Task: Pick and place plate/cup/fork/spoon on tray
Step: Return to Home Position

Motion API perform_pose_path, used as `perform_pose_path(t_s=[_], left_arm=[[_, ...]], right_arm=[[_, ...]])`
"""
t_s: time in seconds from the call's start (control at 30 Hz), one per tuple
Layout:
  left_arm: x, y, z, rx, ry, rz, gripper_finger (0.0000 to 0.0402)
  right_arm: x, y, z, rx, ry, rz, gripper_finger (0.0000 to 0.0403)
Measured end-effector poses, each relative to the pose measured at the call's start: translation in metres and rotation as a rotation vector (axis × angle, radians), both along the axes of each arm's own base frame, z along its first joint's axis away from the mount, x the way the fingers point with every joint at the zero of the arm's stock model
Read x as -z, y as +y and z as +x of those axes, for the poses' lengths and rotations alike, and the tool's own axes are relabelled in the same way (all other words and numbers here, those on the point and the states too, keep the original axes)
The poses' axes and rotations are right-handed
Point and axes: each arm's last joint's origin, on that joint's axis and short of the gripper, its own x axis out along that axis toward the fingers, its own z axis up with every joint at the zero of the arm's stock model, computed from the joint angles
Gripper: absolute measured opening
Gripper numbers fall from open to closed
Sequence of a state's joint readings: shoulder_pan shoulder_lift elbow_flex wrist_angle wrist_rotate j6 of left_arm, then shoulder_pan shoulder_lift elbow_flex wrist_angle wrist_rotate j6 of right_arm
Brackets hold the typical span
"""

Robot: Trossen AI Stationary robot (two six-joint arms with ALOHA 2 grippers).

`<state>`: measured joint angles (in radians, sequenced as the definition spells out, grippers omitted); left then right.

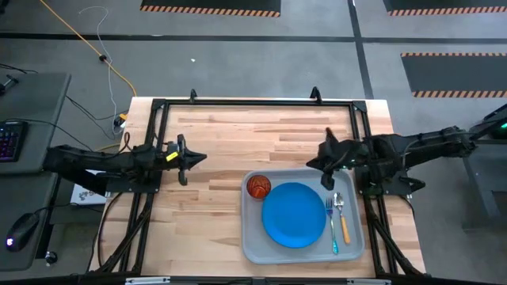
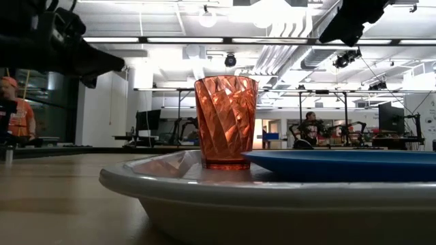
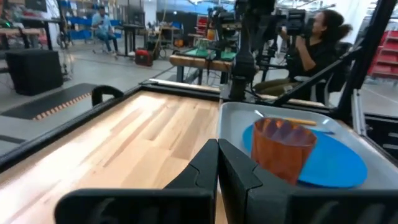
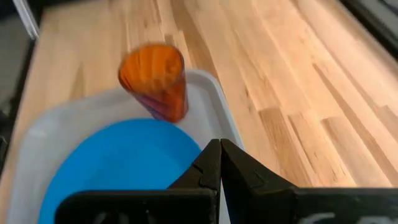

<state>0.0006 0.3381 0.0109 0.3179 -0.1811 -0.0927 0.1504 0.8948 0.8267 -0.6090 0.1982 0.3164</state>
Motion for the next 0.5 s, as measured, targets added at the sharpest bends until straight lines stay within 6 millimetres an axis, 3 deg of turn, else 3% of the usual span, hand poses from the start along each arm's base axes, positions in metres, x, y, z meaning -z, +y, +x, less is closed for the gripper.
perform_pose_path(t_s=[0.3,0.5], left_arm=[[-0.005,-0.001,-0.008,0.041,-0.052,0.026,0.0000],[-0.006,-0.001,-0.008,0.042,-0.053,0.034,0.0000]], right_arm=[[0.030,-0.015,-0.036,0.061,-0.204,0.037,0.0000],[0.030,-0.024,-0.060,0.120,-0.328,0.036,0.0000]])
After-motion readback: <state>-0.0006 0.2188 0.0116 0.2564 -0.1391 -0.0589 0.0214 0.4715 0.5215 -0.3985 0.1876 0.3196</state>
